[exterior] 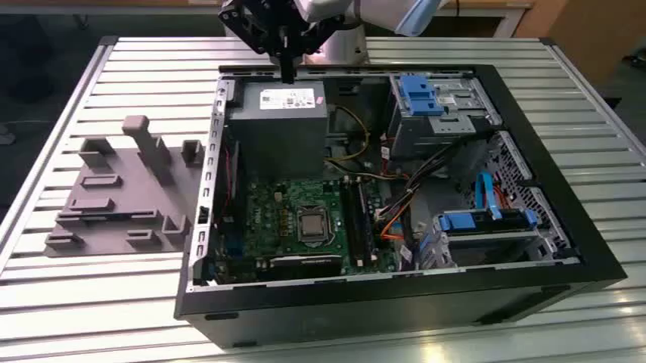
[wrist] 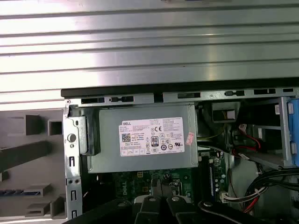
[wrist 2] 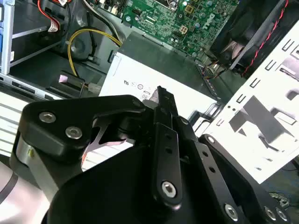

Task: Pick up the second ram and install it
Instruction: 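Reach for the second ram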

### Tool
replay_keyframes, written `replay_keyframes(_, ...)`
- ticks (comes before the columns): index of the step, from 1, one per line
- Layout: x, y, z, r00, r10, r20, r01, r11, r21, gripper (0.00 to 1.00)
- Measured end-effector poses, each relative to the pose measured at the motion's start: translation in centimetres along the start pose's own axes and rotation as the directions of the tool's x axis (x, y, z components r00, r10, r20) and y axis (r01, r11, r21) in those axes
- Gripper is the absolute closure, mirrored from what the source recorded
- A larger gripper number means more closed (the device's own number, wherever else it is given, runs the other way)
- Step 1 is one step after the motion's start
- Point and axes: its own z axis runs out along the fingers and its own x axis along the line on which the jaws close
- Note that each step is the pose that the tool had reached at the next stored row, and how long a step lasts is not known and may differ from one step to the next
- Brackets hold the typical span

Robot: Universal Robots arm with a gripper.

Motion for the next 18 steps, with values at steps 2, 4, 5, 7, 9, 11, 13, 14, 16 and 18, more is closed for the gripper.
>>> replay_keyframes(2, 0.00, 0.00, 0.00, 1.0000, 0.000, 0.0000, 0.000, 1.0000, 0.0000, 0.89)
replay_keyframes(4, 0.00, 0.00, 0.00, 1.0000, 0.000, 0.0000, 0.000, 1.0000, 0.0000, 0.89)
replay_keyframes(5, 0.02, 0.00, 0.00, 1.0000, 0.000, 0.0000, 0.000, 1.0000, 0.0000, 0.89)
replay_keyframes(7, 0.06, 0.00, 0.00, 1.0000, 0.000, 0.0000, 0.000, 1.0000, 0.0001, 0.89)
replay_keyframes(9, 0.14, -0.01, 0.00, 1.0000, 0.000, 0.0000, 0.000, 1.0000, 0.0000, 0.89)
replay_keyframes(11, 0.21, -0.02, -0.01, 1.0000, 0.000, 0.0000, 0.000, 1.0000, 0.0000, 0.89)
replay_keyframes(13, 0.29, -0.02, -0.01, 1.0000, 0.000, 0.0000, 0.000, 1.0000, 0.0000, 0.89)
replay_keyframes(14, 0.34, -0.03, -0.01, 1.0000, 0.000, 0.0000, 0.000, 1.0000, 0.0000, 0.89)
replay_keyframes(16, 0.42, -0.03, -0.01, 1.0000, 0.000, 0.0000, 0.000, 1.0000, 0.0000, 0.89)
replay_keyframes(18, 1.12, -0.08, -0.02, 1.0000, 0.000, 0.0000, 0.000, 1.0000, 0.0000, 0.89)
